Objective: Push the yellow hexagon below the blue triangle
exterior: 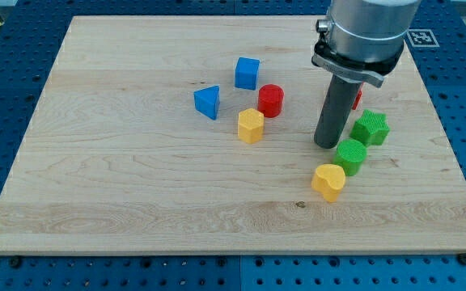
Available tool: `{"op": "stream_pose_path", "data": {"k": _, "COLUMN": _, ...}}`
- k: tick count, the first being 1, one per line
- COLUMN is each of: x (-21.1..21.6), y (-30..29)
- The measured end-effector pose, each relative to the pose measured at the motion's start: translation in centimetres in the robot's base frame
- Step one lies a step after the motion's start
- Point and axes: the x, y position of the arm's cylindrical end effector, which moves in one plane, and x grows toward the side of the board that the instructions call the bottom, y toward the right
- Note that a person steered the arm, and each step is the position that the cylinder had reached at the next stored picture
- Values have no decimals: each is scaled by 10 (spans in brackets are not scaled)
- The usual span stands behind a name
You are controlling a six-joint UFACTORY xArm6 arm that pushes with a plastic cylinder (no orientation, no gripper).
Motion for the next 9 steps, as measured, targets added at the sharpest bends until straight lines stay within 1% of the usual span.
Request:
{"op": "stream_pose_path", "data": {"k": 3, "x": -19, "y": -17}}
{"op": "stream_pose_path", "data": {"k": 7, "x": -19, "y": -102}}
{"op": "stream_pose_path", "data": {"k": 8, "x": -19, "y": -114}}
{"op": "stream_pose_path", "data": {"k": 9, "x": -33, "y": -115}}
